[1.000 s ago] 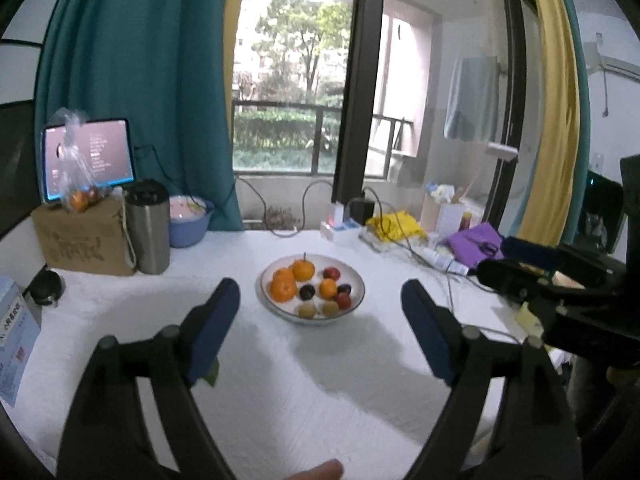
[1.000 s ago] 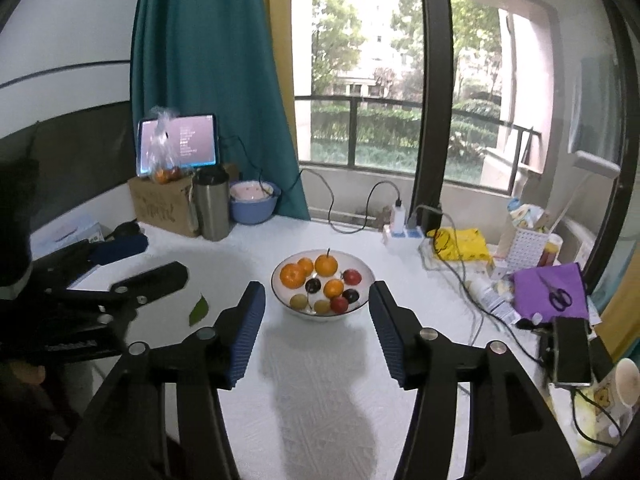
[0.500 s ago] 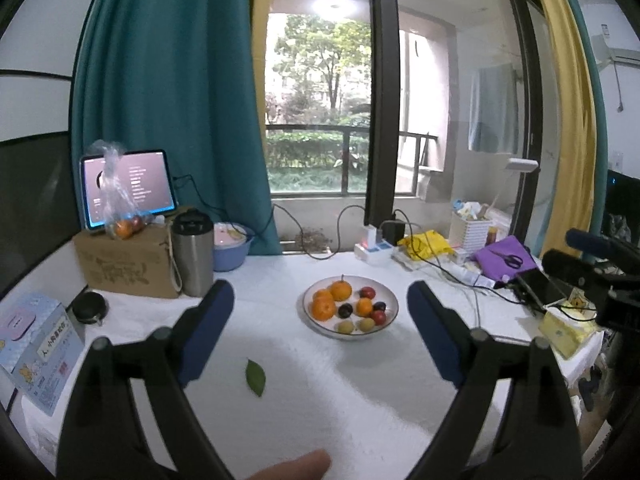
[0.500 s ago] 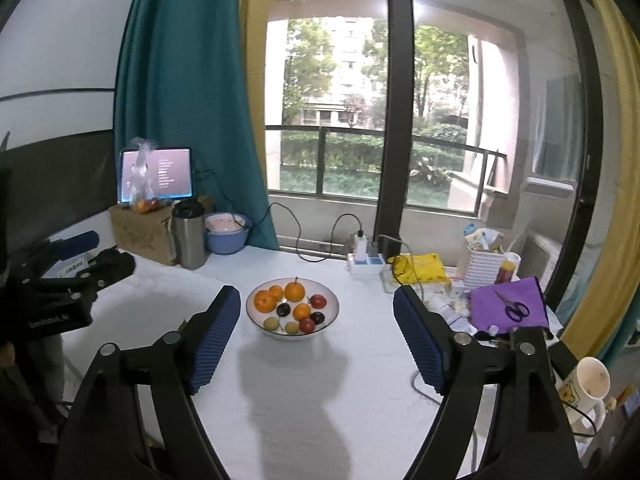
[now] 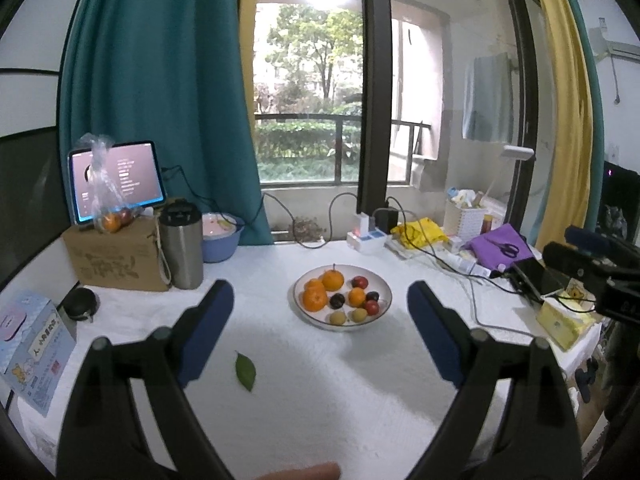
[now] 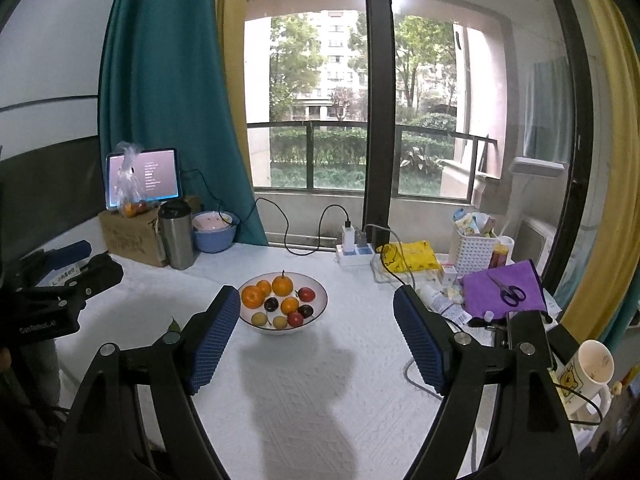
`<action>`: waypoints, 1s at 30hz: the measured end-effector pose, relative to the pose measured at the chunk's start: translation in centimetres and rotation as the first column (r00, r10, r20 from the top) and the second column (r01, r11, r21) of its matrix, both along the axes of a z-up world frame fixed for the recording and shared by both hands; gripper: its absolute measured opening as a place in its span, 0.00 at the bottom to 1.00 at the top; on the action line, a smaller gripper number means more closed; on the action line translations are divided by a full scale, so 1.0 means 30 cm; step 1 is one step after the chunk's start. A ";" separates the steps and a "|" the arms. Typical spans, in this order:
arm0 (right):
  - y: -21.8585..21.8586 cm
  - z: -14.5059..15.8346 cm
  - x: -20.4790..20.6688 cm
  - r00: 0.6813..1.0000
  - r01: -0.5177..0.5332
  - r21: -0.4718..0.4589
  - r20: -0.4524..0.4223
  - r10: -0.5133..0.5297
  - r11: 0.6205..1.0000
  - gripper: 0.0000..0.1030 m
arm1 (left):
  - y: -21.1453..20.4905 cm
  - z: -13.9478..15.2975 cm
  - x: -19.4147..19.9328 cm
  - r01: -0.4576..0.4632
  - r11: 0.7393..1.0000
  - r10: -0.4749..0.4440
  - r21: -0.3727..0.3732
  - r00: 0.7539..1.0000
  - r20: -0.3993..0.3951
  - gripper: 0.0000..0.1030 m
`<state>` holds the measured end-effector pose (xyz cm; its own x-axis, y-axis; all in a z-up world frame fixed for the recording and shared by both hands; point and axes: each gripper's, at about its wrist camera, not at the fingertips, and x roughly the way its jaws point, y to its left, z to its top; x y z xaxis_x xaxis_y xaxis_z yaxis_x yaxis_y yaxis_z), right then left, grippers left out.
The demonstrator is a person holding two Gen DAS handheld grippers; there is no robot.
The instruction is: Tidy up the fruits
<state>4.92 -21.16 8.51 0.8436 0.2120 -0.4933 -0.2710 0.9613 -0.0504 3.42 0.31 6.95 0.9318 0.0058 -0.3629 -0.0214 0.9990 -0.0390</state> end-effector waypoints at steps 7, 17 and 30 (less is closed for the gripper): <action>-0.013 -0.010 0.009 1.000 0.010 0.002 -0.004 -0.010 1.000 0.79 | -0.005 -0.006 0.011 0.011 1.000 -0.010 0.002 1.000 -0.008 0.87; -0.016 -0.019 0.016 1.000 0.005 -0.002 -0.009 -0.005 1.000 0.79 | -0.012 -0.005 0.012 0.015 1.000 -0.016 -0.007 1.000 -0.007 0.87; -0.017 -0.028 0.022 1.000 0.001 -0.006 -0.009 -0.001 1.000 0.79 | -0.023 -0.004 -0.003 0.020 1.000 -0.020 -0.009 1.000 -0.003 0.87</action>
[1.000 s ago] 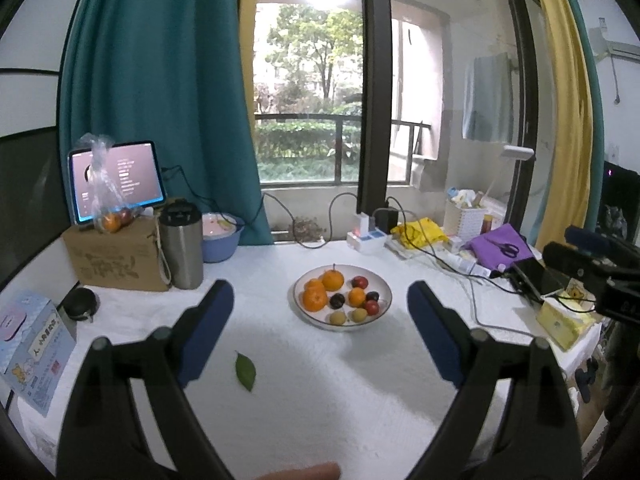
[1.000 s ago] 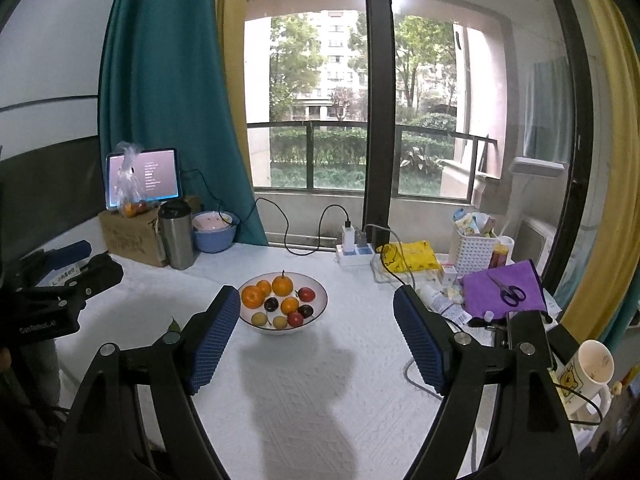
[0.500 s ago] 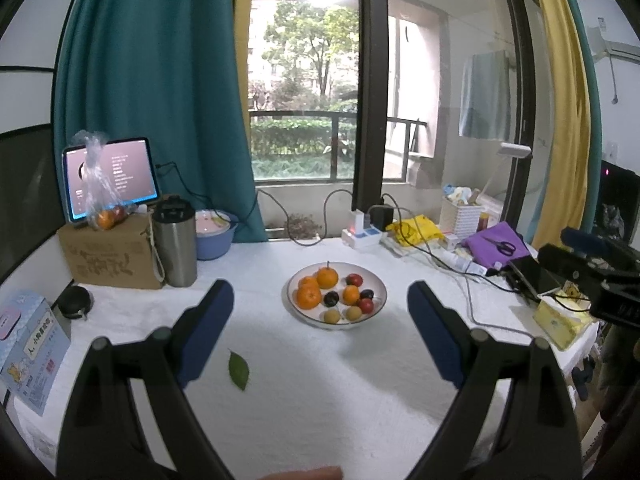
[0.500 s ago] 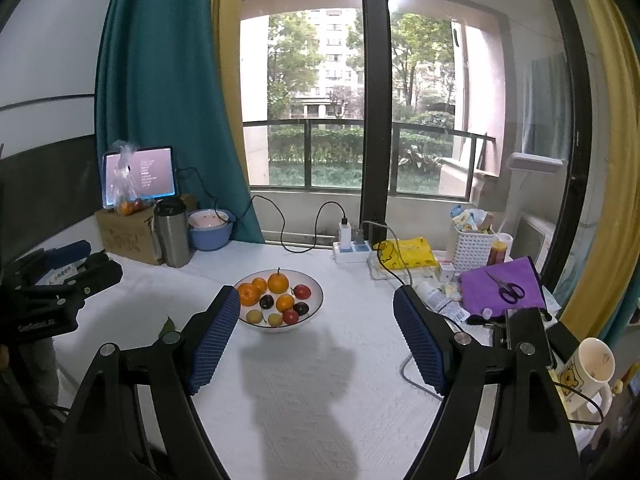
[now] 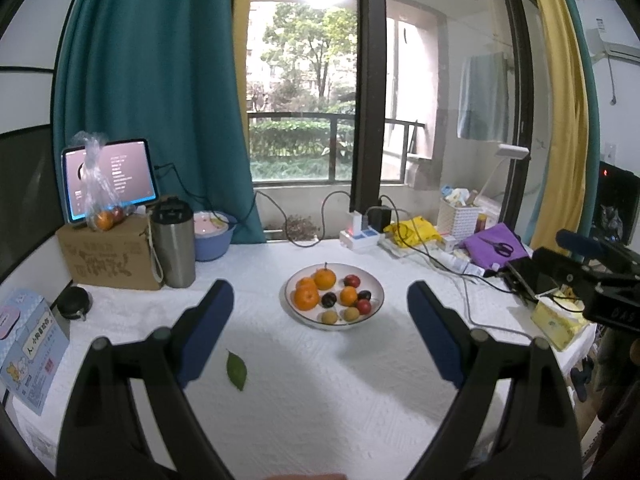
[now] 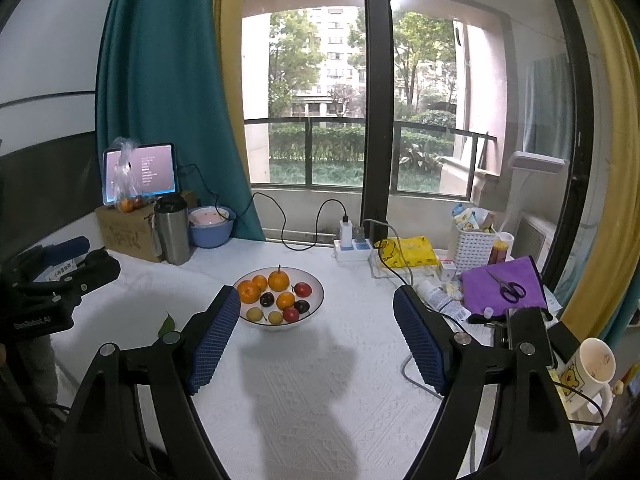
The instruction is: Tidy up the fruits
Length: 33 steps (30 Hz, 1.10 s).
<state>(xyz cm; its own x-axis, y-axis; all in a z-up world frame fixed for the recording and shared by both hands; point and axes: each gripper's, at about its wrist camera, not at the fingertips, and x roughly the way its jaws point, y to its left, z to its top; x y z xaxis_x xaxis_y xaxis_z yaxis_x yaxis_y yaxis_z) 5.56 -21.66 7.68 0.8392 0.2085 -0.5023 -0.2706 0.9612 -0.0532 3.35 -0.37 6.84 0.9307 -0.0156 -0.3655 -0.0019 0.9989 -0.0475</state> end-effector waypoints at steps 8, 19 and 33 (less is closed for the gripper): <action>0.000 -0.001 0.001 1.000 -0.002 0.000 0.002 0.002 1.000 0.79 | -0.001 0.004 0.001 -0.003 1.000 0.003 -0.005 1.000 0.003 0.87; -0.002 -0.002 -0.001 1.000 -0.003 -0.001 0.002 0.003 1.000 0.79 | 0.001 0.005 0.001 -0.002 1.000 0.002 -0.005 1.000 0.003 0.87; -0.002 -0.002 -0.003 1.000 -0.005 -0.002 0.002 0.005 1.000 0.79 | -0.009 0.001 -0.003 0.001 1.000 -0.001 -0.012 1.000 0.007 0.87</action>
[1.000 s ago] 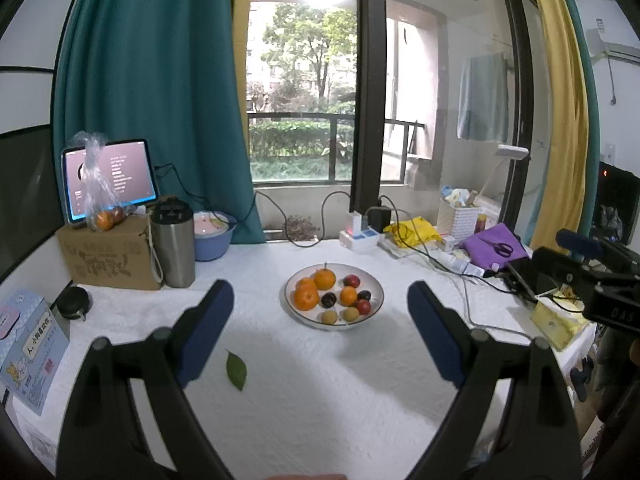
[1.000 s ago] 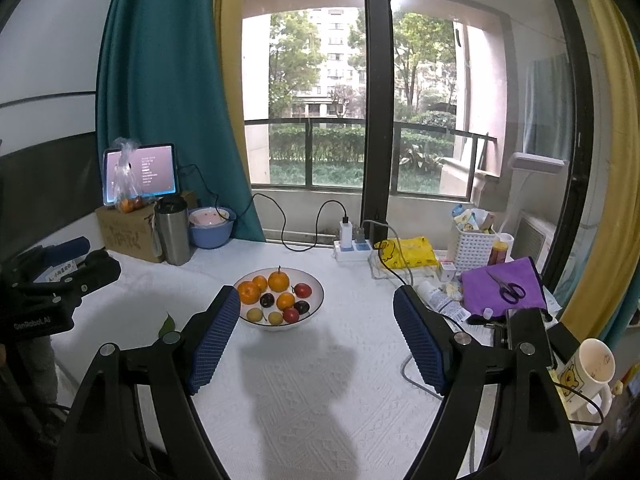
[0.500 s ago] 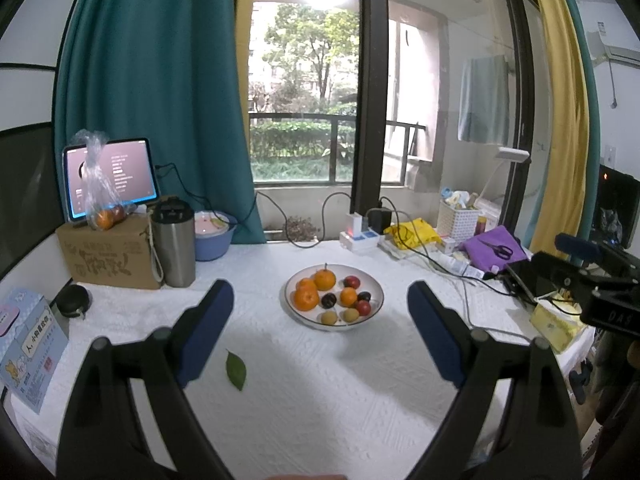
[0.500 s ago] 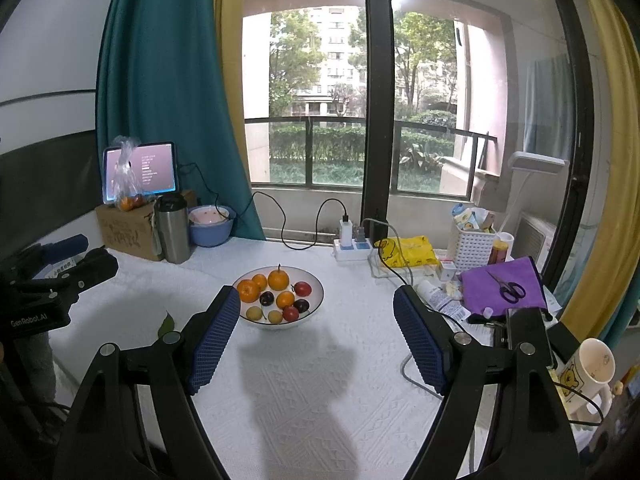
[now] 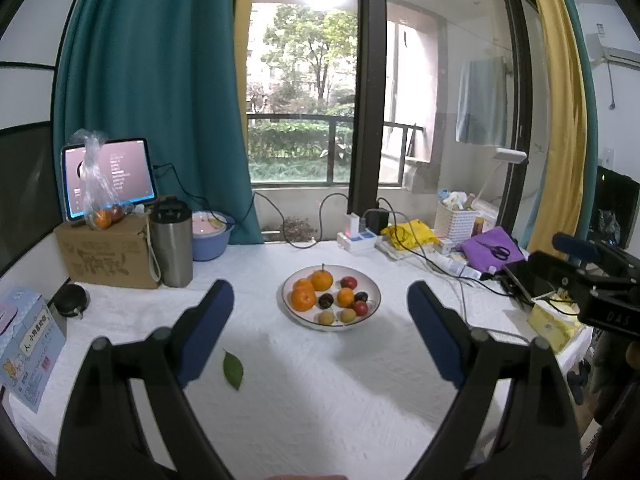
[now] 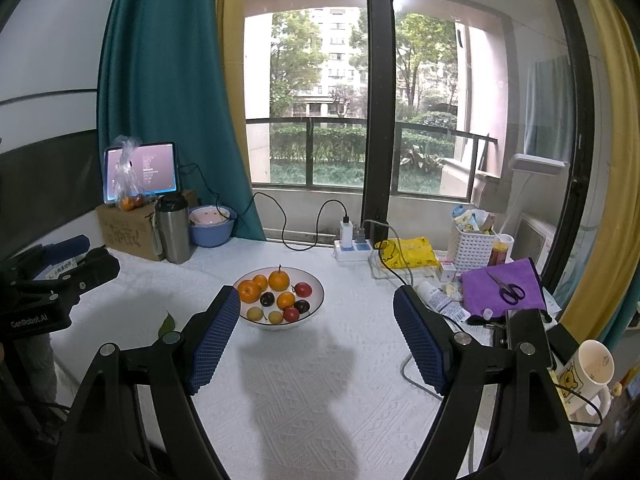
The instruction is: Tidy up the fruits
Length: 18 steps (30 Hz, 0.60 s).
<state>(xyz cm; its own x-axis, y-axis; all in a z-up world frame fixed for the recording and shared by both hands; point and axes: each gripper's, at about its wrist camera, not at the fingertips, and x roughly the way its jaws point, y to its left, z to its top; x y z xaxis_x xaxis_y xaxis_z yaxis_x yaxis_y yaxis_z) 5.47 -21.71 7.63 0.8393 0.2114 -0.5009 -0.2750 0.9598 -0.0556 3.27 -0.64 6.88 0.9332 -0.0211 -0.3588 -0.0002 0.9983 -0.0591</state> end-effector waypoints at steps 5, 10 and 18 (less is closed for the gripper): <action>-0.002 -0.001 -0.002 1.000 -0.001 0.000 0.002 0.001 1.000 0.79 | -0.001 -0.001 0.001 0.001 1.000 -0.001 0.001 1.000 0.000 0.87; -0.001 0.001 -0.002 1.000 -0.007 0.001 0.002 0.007 1.000 0.79 | -0.003 -0.005 0.001 0.004 1.000 -0.004 -0.005 1.000 0.000 0.87; 0.005 0.010 -0.003 1.000 -0.014 -0.001 0.008 0.014 1.000 0.79 | -0.006 -0.004 0.003 0.004 1.000 -0.004 -0.008 1.000 0.006 0.87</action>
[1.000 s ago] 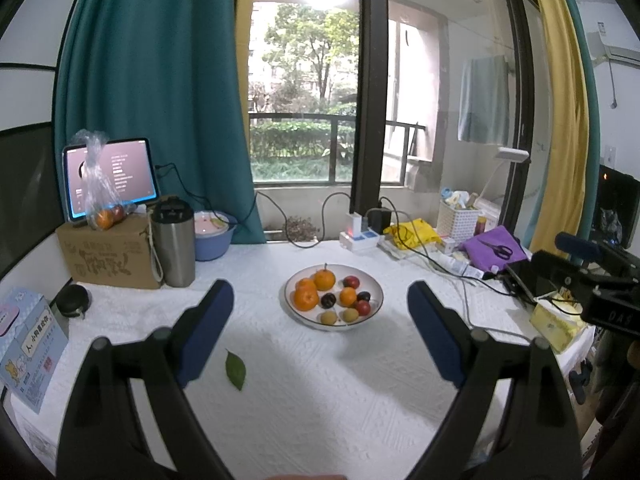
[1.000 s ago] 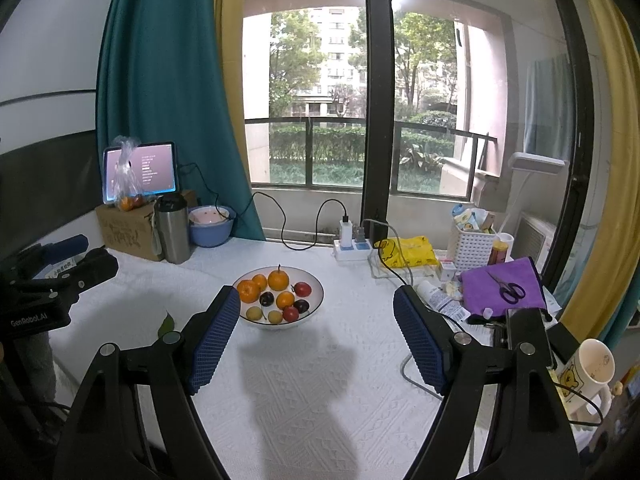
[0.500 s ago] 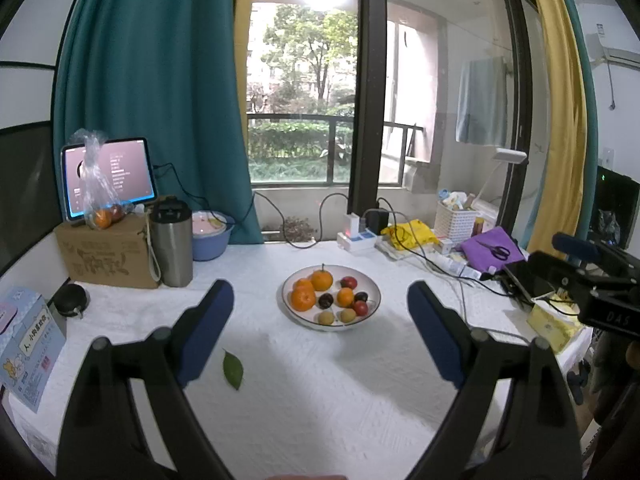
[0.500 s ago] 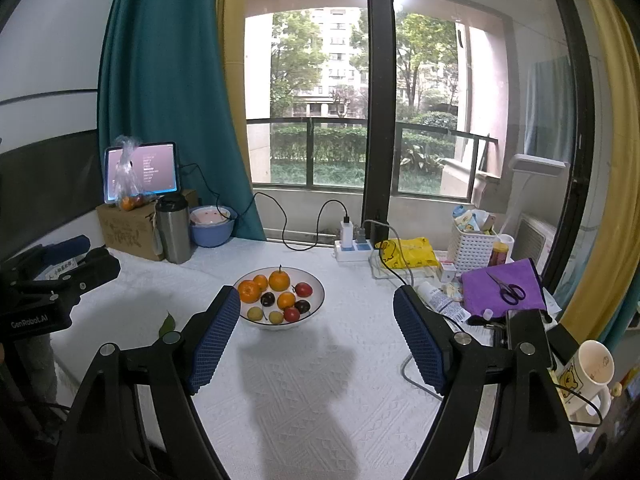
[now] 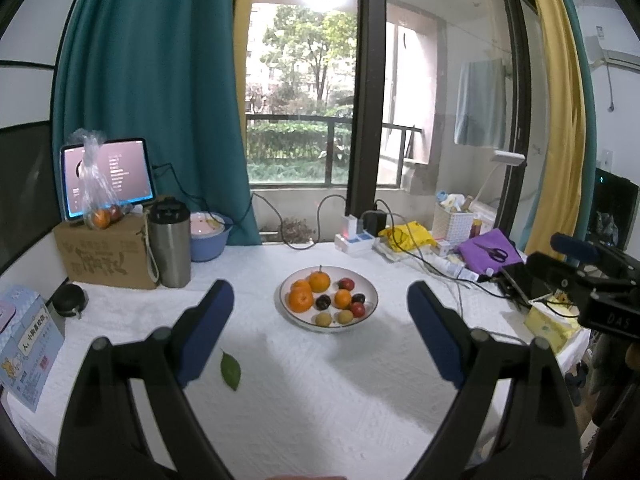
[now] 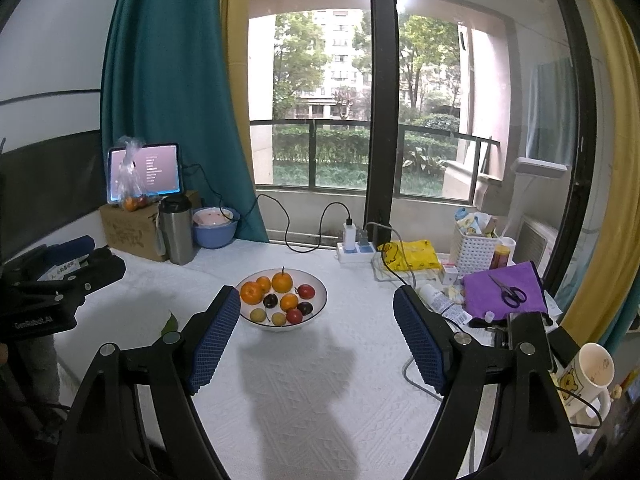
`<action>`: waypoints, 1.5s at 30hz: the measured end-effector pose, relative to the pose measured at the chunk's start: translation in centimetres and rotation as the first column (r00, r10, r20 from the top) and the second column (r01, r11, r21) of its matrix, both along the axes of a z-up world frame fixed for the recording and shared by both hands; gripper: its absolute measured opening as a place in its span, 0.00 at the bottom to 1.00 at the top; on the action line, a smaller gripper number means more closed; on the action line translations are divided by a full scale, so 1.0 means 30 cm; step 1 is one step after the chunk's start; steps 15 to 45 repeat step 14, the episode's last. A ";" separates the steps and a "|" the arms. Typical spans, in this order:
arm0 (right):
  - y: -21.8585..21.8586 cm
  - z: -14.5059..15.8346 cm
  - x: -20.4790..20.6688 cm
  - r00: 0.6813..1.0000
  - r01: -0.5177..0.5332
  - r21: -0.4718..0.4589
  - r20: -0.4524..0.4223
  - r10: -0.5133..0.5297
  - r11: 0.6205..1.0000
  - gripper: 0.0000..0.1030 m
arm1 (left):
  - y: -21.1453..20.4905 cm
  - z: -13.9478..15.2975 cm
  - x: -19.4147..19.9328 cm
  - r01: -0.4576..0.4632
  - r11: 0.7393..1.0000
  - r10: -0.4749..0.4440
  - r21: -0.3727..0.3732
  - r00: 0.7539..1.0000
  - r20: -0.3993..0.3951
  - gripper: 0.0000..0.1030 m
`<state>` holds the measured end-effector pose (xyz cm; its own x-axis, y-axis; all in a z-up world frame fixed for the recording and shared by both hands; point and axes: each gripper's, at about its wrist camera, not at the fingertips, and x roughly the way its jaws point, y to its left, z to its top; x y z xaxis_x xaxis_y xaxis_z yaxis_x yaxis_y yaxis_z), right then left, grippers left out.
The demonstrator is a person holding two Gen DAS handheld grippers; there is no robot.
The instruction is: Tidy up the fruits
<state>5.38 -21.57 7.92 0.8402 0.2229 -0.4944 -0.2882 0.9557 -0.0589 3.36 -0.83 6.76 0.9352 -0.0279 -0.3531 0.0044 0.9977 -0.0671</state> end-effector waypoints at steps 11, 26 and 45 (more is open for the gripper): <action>0.003 0.004 -0.007 1.000 -0.015 -0.004 -0.004 0.015 1.000 0.79 | -0.009 -0.006 0.000 0.011 1.000 -0.011 -0.014 1.000 -0.005 0.87; 0.001 -0.008 -0.002 1.000 -0.019 -0.002 -0.018 0.019 1.000 0.79 | -0.032 -0.034 0.029 0.045 0.998 -0.046 -0.033 0.998 -0.035 0.87; 0.001 -0.008 -0.002 1.000 -0.019 -0.002 -0.018 0.019 1.000 0.79 | -0.032 -0.034 0.029 0.045 0.998 -0.046 -0.033 0.998 -0.035 0.87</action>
